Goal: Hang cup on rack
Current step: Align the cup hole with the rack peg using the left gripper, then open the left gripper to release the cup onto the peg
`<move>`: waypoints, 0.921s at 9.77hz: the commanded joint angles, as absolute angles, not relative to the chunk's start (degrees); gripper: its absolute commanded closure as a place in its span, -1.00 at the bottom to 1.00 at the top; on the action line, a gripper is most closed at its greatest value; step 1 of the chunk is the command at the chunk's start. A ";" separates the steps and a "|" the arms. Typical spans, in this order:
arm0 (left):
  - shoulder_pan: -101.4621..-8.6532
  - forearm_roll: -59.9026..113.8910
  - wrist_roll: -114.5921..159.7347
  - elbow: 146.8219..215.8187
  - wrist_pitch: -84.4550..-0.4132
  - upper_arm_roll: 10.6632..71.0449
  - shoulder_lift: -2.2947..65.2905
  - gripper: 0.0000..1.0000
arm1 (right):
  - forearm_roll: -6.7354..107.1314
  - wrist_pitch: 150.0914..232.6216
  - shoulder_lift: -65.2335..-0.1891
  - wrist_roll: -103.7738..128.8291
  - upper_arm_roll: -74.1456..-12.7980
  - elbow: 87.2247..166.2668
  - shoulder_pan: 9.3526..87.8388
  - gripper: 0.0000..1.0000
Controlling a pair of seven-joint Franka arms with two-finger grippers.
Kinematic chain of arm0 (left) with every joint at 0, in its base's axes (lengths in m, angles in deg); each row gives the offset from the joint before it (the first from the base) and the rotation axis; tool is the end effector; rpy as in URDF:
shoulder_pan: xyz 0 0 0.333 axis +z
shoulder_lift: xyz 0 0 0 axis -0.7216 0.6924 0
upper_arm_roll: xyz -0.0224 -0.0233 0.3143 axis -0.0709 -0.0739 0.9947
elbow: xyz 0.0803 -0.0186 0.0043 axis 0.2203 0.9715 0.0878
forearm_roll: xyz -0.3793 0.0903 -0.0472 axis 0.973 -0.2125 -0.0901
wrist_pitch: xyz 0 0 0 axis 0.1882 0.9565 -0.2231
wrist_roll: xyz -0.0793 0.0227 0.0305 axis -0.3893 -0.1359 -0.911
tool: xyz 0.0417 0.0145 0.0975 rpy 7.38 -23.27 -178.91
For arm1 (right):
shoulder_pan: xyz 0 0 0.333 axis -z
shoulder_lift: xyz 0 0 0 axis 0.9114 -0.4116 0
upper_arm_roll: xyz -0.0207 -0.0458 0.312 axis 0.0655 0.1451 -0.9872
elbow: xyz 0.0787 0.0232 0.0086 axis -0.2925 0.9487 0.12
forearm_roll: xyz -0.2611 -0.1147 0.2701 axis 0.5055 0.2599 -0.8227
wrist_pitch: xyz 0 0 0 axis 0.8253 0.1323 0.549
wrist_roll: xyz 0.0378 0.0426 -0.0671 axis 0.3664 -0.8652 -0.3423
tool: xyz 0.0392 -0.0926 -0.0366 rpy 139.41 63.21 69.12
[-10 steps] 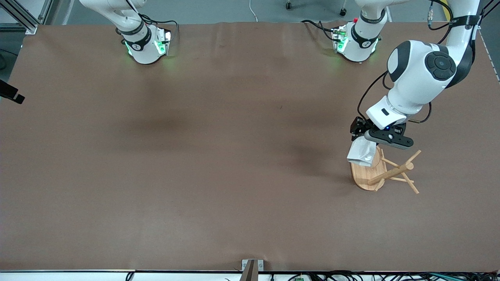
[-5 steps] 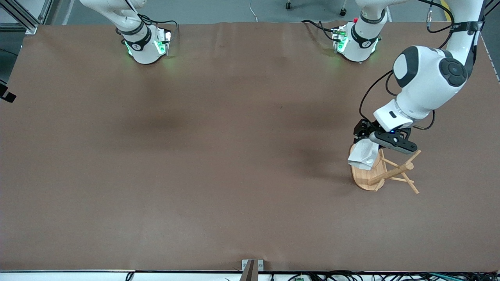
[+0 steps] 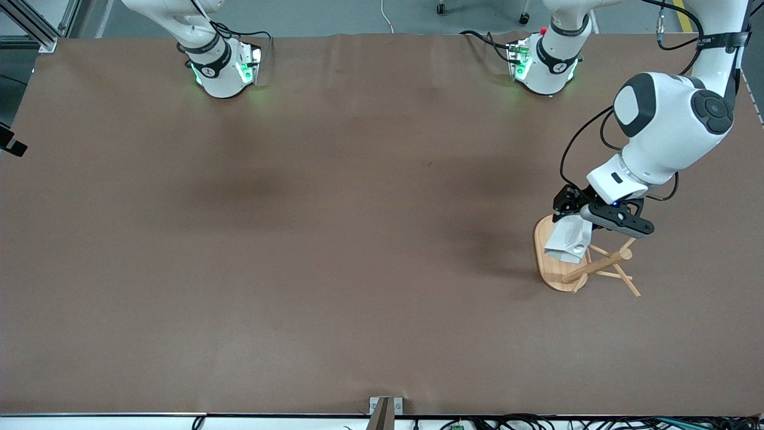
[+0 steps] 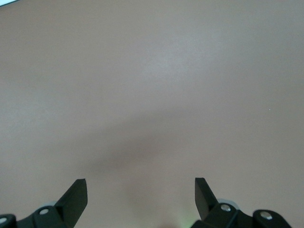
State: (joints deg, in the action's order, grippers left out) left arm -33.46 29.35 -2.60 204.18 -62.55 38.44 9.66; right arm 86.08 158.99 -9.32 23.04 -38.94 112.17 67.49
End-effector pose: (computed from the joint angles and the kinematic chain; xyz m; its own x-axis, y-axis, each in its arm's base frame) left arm 0.5627 -0.0782 0.3966 0.9257 -0.3031 0.2263 -0.3345 -0.9353 0.1157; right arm 0.5319 -0.1085 0.6597 0.9554 -0.2943 -0.0252 -0.2947 -0.9555 -0.0156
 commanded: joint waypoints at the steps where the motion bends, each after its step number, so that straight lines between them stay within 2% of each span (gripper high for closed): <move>1: -33.26 30.57 -4.09 204.57 -63.78 38.96 11.85 0.98 | 85.37 158.44 -8.72 23.54 -39.60 112.36 68.24 -1.00; 2: -33.26 30.92 -4.09 204.57 -64.13 39.23 12.11 0.72 | 85.46 158.44 -8.72 23.54 -39.60 112.36 68.24 -1.00; 3: -33.26 31.44 -4.01 204.48 -64.23 39.32 12.55 0.17 | 85.46 158.35 -8.72 23.54 -39.60 112.36 68.24 -1.00; 4: -33.26 31.54 -3.83 204.13 -64.14 39.32 12.47 -0.99 | 85.37 158.35 -8.72 23.54 -39.60 112.45 68.24 -1.00; 7: -33.26 31.28 -0.25 201.42 -58.90 39.58 10.11 -1.00 | 85.46 157.83 -8.46 23.54 -39.69 112.36 68.16 -1.00; 9: -33.79 29.09 7.39 193.89 -44.18 40.63 8.26 -1.00 | 85.46 158.26 -8.37 23.54 -40.91 112.28 68.24 -1.00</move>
